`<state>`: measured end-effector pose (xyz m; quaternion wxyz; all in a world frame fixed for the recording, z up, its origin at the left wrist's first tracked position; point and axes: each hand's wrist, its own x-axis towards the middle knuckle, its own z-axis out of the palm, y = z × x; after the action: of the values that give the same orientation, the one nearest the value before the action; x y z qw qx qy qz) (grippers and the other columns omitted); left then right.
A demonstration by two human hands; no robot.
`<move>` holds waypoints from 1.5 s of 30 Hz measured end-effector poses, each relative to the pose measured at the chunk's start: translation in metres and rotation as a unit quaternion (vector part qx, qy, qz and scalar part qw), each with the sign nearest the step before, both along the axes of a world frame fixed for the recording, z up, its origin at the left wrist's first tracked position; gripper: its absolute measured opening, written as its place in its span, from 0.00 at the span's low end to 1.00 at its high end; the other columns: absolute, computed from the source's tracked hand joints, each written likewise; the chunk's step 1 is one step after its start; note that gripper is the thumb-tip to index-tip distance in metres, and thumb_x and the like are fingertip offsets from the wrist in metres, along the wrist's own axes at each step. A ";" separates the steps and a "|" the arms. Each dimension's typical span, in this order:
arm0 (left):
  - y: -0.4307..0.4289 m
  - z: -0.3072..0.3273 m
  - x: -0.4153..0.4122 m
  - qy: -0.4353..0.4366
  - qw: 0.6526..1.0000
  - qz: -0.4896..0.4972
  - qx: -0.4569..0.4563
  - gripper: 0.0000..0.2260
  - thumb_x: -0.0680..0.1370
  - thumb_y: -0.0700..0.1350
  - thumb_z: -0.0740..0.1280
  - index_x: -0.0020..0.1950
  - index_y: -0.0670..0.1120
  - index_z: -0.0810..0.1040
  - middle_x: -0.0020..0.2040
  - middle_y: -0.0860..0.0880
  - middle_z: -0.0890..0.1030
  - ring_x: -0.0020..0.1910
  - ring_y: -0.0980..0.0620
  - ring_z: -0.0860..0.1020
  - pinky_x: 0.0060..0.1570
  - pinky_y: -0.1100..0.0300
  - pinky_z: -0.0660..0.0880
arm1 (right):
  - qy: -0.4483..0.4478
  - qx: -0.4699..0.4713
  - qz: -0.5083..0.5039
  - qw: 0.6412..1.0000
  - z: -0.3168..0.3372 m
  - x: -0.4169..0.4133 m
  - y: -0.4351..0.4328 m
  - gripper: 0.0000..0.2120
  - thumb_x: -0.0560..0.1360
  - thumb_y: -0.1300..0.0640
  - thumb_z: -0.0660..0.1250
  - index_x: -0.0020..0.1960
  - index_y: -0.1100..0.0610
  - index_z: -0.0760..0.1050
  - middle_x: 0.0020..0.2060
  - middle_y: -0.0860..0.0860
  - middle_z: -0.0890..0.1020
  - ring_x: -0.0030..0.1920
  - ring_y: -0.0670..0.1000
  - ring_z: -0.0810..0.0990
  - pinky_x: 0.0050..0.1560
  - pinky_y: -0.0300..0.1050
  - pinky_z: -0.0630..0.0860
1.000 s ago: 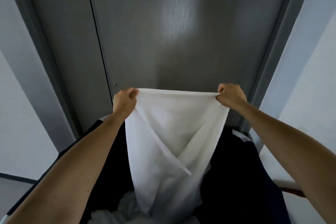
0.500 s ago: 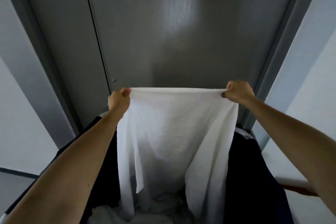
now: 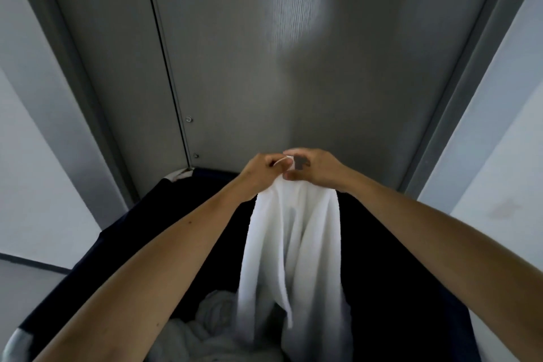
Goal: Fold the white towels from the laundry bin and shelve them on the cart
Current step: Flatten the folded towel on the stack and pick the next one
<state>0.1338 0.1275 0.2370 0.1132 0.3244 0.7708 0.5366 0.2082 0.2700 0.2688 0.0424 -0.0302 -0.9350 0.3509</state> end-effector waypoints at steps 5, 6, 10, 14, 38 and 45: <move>-0.002 -0.003 0.004 -0.015 1.000 0.001 -0.001 0.13 0.77 0.48 0.67 0.32 0.50 0.76 0.29 0.52 0.68 0.31 0.54 0.64 0.33 0.60 0.61 | 0.000 0.079 -0.001 0.997 -0.005 0.000 -0.001 0.06 0.72 0.55 0.72 0.45 0.55 0.76 0.32 0.46 0.71 0.31 0.42 0.67 0.33 0.32 0.64; -0.002 -0.003 0.005 -0.012 1.000 0.004 -0.002 0.14 0.77 0.48 0.67 0.31 0.51 0.76 0.28 0.54 0.68 0.30 0.56 0.64 0.31 0.61 0.61 | -0.006 0.081 -0.002 0.997 -0.006 -0.001 0.000 0.11 0.72 0.55 0.72 0.36 0.55 0.72 0.30 0.47 0.69 0.31 0.43 0.66 0.32 0.34 0.63; -0.001 0.001 0.006 0.105 0.984 0.066 -0.125 0.13 0.78 0.48 0.65 0.35 0.45 0.74 0.28 0.53 0.67 0.29 0.55 0.65 0.27 0.65 0.60 | 0.018 0.076 -0.050 0.996 -0.002 -0.002 0.001 0.16 0.73 0.54 0.69 0.31 0.55 0.66 0.28 0.47 0.69 0.31 0.45 0.67 0.30 0.33 0.64; -0.016 -0.016 -0.002 0.139 0.955 0.147 -0.214 0.15 0.76 0.41 0.62 0.30 0.46 0.63 0.33 0.43 0.71 0.36 0.45 0.68 0.35 0.58 0.60 | 0.081 0.031 -0.104 0.991 0.012 -0.001 0.009 0.12 0.75 0.54 0.68 0.35 0.57 0.71 0.28 0.46 0.70 0.30 0.43 0.68 0.31 0.28 0.66; -0.048 -0.026 -0.007 0.073 0.952 0.020 -0.298 0.12 0.77 0.49 0.66 0.38 0.44 0.75 0.34 0.49 0.74 0.37 0.52 0.73 0.31 0.64 0.65 | 0.041 0.065 -0.213 0.974 -0.026 0.016 0.060 0.17 0.75 0.57 0.66 0.29 0.55 0.67 0.28 0.50 0.71 0.38 0.53 0.72 0.33 0.38 0.67; -0.018 -0.011 0.015 0.146 0.965 0.014 -0.220 0.14 0.79 0.48 0.63 0.34 0.47 0.73 0.31 0.53 0.72 0.35 0.54 0.69 0.33 0.68 0.64 | -0.069 0.092 -0.001 0.993 -0.035 0.012 0.008 0.26 0.71 0.50 0.72 0.67 0.51 0.70 0.52 0.53 0.82 0.58 0.51 0.76 0.51 0.36 0.67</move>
<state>0.1484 0.1099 0.2265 0.0606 0.3551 0.8824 0.3027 0.2203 0.2780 0.2343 -0.0194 -0.0509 -0.9639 0.2607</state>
